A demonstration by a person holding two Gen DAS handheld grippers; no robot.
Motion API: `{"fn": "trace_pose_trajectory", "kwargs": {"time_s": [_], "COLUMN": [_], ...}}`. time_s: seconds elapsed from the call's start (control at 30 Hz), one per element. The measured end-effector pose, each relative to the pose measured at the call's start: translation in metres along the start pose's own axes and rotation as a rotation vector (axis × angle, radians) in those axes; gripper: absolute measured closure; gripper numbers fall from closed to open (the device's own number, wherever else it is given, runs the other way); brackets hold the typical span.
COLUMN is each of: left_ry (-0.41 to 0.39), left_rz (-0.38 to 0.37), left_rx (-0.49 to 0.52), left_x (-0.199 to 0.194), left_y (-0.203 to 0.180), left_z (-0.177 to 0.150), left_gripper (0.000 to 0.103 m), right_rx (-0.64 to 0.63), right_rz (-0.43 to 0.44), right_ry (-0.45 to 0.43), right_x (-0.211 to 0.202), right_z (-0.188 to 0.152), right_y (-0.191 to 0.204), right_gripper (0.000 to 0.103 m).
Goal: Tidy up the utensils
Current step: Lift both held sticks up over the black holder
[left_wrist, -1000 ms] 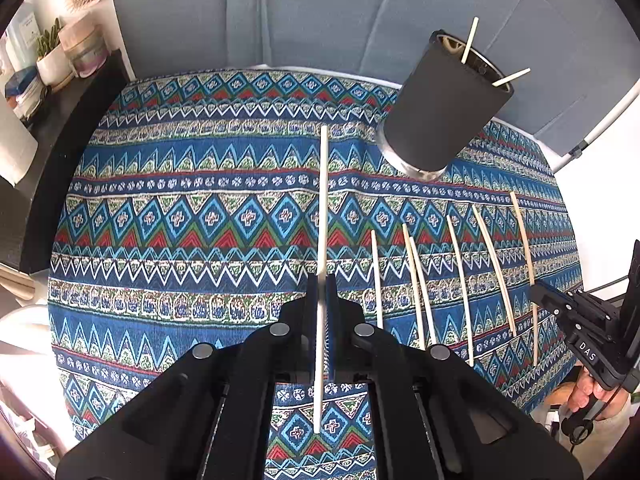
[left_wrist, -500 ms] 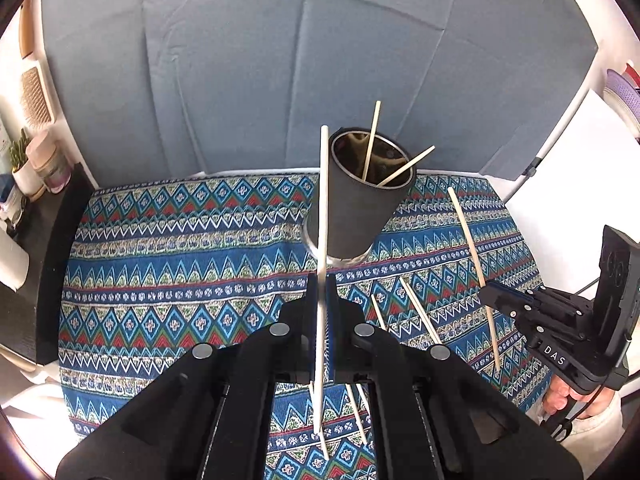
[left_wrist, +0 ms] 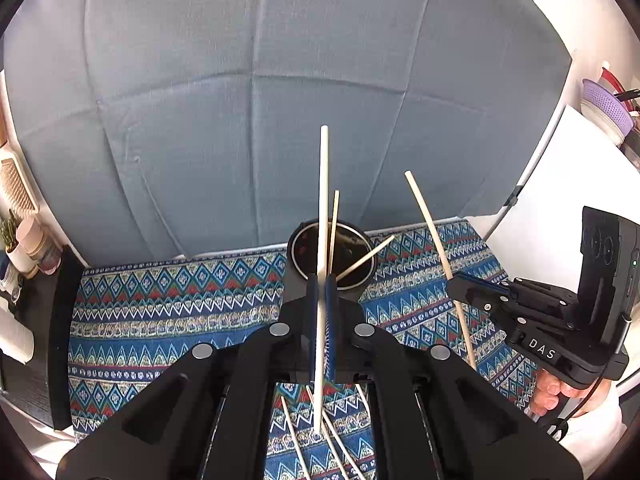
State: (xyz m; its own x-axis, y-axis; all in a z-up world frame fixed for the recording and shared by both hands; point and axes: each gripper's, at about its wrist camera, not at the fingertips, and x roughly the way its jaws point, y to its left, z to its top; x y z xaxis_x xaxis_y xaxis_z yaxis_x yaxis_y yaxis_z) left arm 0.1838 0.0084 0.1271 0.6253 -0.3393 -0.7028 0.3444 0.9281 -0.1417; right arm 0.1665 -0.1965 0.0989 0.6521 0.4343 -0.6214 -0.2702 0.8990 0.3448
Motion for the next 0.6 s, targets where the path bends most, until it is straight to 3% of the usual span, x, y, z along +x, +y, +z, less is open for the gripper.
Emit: {"fn": "trace_pose_trajectory", "kwargs": {"time_s": [0.3,0.6], "left_ry": [-0.042,-0.083], "left_rz": [-0.036,-0.052], "left_rx": [-0.001,-0.023], "left_x": [0.022,0.051], "left_y": [0.003,0.010], "left_z": [0.025,0.046], "left_gripper": [0.100,0.100], "right_rx": [0.047,0.012], "right_rz": [0.086,0.127], "right_ry": [-0.052,-0.229], "right_x": [0.018,0.036], "right_z": [0.026,0.047], "right_y": [-0.018,-0.029], "right_gripper": [0.098,0.098]}}
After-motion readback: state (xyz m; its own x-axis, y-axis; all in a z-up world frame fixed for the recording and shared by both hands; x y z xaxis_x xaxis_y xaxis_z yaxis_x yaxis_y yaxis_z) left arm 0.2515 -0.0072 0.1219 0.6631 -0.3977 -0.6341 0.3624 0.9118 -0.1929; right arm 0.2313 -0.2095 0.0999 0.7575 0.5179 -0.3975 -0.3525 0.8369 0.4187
